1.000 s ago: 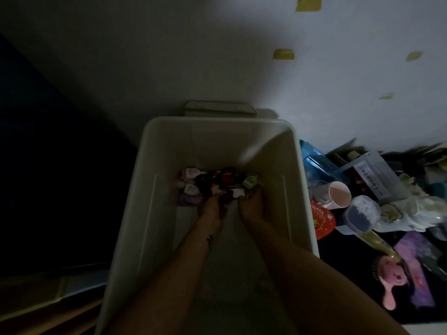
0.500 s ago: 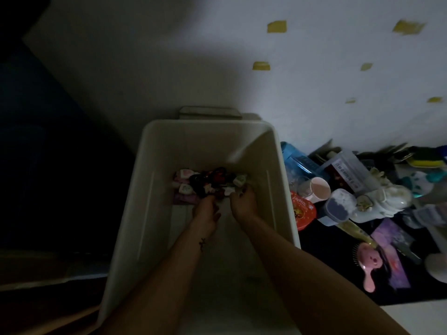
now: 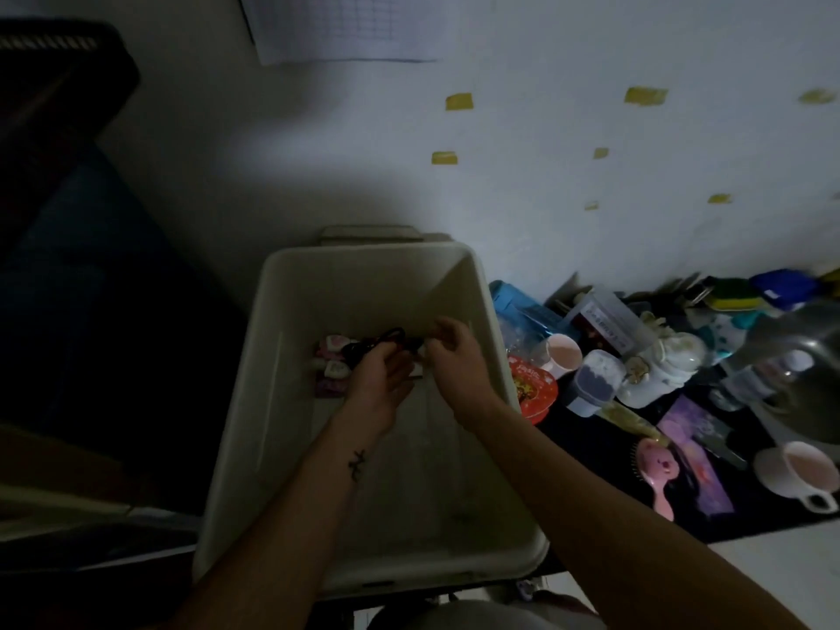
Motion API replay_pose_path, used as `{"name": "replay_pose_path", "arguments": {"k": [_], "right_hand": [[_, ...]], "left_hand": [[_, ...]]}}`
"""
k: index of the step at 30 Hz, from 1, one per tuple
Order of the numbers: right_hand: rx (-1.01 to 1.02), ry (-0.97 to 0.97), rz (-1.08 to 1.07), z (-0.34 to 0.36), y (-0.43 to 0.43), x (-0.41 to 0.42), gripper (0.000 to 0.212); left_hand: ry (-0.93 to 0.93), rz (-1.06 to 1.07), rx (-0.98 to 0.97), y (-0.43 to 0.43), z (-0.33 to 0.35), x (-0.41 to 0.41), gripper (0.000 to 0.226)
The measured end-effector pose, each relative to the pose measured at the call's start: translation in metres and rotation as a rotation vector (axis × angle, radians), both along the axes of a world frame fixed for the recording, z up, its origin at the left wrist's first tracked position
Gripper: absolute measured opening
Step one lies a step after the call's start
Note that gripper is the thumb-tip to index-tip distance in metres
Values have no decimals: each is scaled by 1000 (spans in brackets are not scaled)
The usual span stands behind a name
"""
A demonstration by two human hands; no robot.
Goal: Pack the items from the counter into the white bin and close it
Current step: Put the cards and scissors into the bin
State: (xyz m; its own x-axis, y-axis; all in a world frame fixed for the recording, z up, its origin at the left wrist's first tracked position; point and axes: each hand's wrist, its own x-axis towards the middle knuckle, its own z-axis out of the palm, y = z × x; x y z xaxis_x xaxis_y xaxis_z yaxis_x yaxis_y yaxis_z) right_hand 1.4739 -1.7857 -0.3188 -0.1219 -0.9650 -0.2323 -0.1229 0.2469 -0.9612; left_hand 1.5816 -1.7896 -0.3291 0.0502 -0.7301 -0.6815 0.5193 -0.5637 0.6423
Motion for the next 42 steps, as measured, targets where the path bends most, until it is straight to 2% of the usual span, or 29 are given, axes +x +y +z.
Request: {"name": "replay_pose_path", "arguments": {"k": [2, 5, 11, 14, 19, 23, 30, 34, 38, 42], "right_hand": [[-62, -11, -19, 17, 3, -12, 46], [-135, -51, -58, 37, 7, -32, 40], [-167, -140, -169, 55, 20, -76, 32], [-175, -177, -230, 54, 29, -105, 27], [-166, -124, -326, 39, 46, -160, 33], [-154, -107, -433, 20, 55, -213, 25], [-83, -135, -504, -8, 71, -281, 25], [-5, -124, -536, -28, 83, -319, 29], [45, -102, -558, -48, 95, -358, 25], [112, -61, -564, -75, 106, -396, 25]], "left_hand": [[51, -9, -50, 2, 19, -7, 16], [91, -42, -110, 4, 44, -21, 19], [125, -102, -199, 6, 76, -61, 20], [98, -168, -238, 9, 82, -87, 16], [67, -284, -265, 20, 87, -140, 32], [48, -400, -318, 25, 78, -186, 35], [-29, -451, -256, 26, 53, -253, 32], [20, -489, -163, 27, 35, -291, 13], [0, -480, -81, 32, 13, -330, 30], [-3, -460, -36, 41, -9, -367, 15]]}}
